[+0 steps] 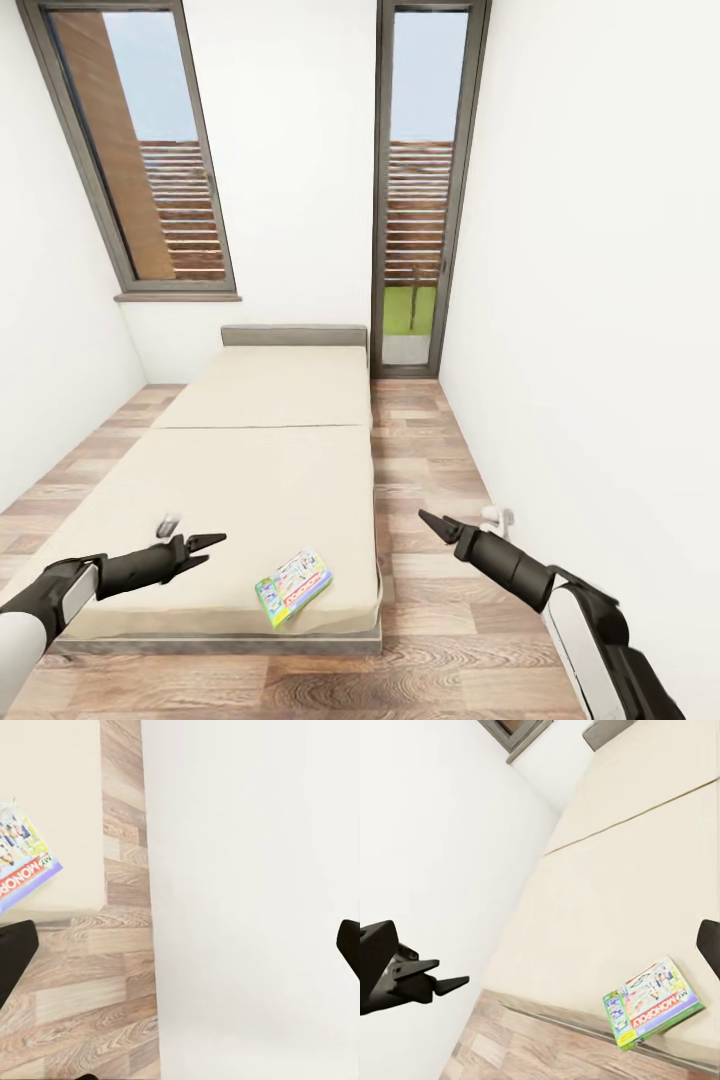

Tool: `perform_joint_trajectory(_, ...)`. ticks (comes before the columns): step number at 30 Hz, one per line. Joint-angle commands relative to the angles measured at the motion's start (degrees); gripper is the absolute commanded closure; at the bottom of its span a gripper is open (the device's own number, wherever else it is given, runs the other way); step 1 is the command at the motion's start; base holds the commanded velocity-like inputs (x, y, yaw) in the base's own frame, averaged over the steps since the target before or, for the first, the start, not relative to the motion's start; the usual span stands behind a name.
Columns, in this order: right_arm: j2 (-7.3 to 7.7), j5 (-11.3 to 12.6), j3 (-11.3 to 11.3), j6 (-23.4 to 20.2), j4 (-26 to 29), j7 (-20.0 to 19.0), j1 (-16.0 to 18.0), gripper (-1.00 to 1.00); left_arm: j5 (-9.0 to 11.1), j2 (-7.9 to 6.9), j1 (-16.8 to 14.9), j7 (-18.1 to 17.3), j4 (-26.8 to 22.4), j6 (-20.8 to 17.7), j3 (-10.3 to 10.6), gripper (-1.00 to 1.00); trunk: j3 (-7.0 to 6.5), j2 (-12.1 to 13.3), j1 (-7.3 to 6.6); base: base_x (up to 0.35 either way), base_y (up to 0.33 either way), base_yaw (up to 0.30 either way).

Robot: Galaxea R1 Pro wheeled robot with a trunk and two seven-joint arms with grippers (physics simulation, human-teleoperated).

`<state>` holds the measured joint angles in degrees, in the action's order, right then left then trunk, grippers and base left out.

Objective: Put all the toys in the child's room - the three board games (two on the bed and one on the table), the two jigsaw puzzles on the table, and the tennis ball on the table - inside the toy box on the table in the child's room.

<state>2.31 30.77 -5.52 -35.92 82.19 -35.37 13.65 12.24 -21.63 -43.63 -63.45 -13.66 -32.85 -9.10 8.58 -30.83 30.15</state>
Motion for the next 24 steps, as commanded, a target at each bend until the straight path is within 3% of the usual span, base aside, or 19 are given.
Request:
perform_joint_trajectory(1,0.01,0.36,-0.22,-0.43,0.05,-0.04,0.05,-1.00,0.33,0.22,-0.05,0.32,0.02,-0.48,0.07,-1.00,0.29,-0.52,0.25,0.000,0.000,0.000)
perform_joint_trajectory(3,-0.05,0.42,-0.93,-0.51,0.17,0.04,0.06,-1.00,0.38,0.94,-0.05,1.51,0.07,-0.47,-0.23,-1.00,0.65,-1.32,0.69,0.000,0.000,0.000)
perform_joint_trajectory(12,-0.03,0.65,-1.76,-0.84,-0.06,-0.07,0.06,-1.00,0.50,1.58,-0.05,2.47,0.96,-0.53,-0.92,-1.00,2.27,-4.93,2.66,0.000,0.000,0.000)
perform_joint_trajectory(17,-0.11,2.61,-2.36,-1.42,-0.24,-0.16,0.06,-1.00,0.65,2.15,-0.05,2.46,2.30,-0.61,-1.09,-1.00,3.16,-6.94,3.76,0.000,0.000,0.000)
perform_joint_trajectory(24,-0.12,4.11,-2.49,-1.51,-0.27,0.26,0.06,-1.00,0.60,2.77,-0.05,2.23,2.97,-0.88,-4.23,-1.00,4.42,-9.74,5.30,0.000,0.000,0.000)
